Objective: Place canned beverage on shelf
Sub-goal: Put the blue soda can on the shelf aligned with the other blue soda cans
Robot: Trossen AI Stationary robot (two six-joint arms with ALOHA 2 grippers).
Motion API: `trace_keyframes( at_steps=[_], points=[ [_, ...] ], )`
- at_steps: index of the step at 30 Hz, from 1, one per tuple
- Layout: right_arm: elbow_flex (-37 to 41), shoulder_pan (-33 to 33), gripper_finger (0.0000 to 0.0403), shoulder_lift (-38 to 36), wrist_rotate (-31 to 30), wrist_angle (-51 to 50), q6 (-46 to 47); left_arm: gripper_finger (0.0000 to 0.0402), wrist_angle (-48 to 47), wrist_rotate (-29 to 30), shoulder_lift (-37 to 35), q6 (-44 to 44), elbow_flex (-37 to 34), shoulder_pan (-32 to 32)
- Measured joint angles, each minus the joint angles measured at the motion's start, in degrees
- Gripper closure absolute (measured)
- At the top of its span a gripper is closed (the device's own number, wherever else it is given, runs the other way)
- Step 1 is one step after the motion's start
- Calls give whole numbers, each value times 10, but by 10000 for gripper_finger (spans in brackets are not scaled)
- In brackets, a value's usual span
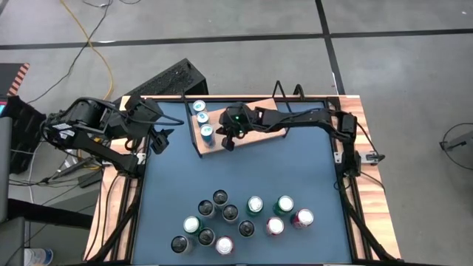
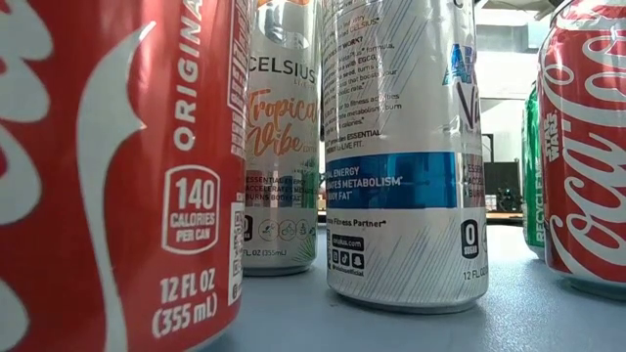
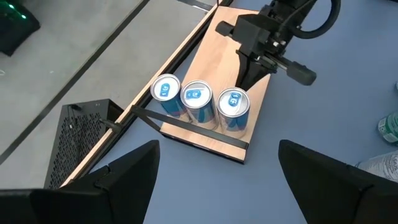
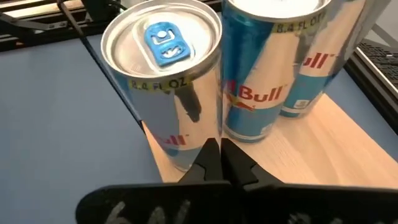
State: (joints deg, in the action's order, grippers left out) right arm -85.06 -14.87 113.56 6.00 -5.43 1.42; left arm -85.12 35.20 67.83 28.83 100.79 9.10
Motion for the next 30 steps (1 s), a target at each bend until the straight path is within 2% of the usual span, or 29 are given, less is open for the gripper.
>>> trace_keyframes(
  at_steps=[6,13,23,30],
  points=[
    [0,17,403,-40,2,-58,0,86,0,-2,-3,5,0,0],
    [0,37,403,-23,44,-23,6,86,0,-1,-5,3,0,0],
    [-1,36,403,3,46,29,19,86,0,-3,-4,3,0,0],
    [0,30,403,17,45,30,31,86,-6,-3,-5,3,0,0]
  ],
)
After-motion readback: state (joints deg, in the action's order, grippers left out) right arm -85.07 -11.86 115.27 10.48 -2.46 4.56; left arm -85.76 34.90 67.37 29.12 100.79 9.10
